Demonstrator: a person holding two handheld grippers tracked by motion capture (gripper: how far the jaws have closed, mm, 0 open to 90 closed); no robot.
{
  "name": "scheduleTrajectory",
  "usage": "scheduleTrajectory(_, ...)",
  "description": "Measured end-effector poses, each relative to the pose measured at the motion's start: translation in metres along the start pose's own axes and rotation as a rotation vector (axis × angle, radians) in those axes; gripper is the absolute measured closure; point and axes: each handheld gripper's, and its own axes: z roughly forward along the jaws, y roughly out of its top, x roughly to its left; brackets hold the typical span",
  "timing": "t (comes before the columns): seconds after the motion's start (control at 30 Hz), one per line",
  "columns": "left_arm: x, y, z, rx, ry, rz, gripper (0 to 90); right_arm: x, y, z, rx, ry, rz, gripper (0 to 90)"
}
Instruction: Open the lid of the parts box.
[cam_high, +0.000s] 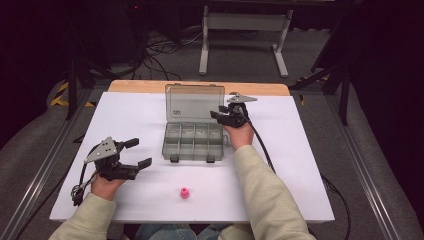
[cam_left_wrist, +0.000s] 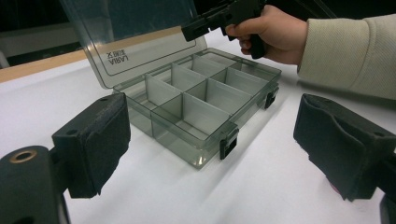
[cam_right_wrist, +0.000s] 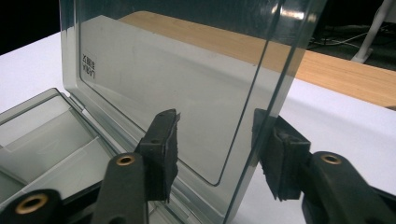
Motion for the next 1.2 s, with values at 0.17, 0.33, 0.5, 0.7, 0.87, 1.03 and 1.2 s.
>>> scheduleTrajectory(0.17, 0.000, 0.000, 0.000, -0.001, 0.001, -0.001, 12.0, -0.001, -0.003, 0.003, 0.011, -0.020, 0.008, 42.7)
scheduleTrajectory(0.33, 0.001, 0.000, 0.000, 0.002, -0.001, 0.003, 12.0, -0.002, -0.007, 0.006, 0.018, -0.031, 0.025, 37.9)
scheduleTrajectory(0.5, 0.001, 0.000, 0.000, 0.001, -0.002, 0.001, 12.0, -0.003, -0.010, 0.009, 0.020, -0.025, 0.055, 33.6)
scheduleTrajectory(0.7, 0.001, 0.000, 0.000, 0.006, -0.002, 0.000, 12.0, -0.004, -0.012, 0.011, 0.027, -0.015, 0.068, 30.8)
scheduleTrajectory(0.87, 0.001, 0.000, 0.000, 0.009, -0.002, -0.001, 12.0, -0.005, -0.014, 0.012, 0.036, -0.004, 0.089, 27.5)
scheduleTrajectory(1.03, 0.000, 0.000, 0.000, 0.006, -0.001, -0.001, 12.0, -0.006, -0.015, 0.012, 0.038, 0.007, 0.098, 25.2)
scheduleTrajectory(1.2, 0.000, 0.000, 0.000, 0.005, -0.002, -0.001, 12.0, -0.007, -0.016, 0.013, 0.039, 0.016, 0.099, 23.9)
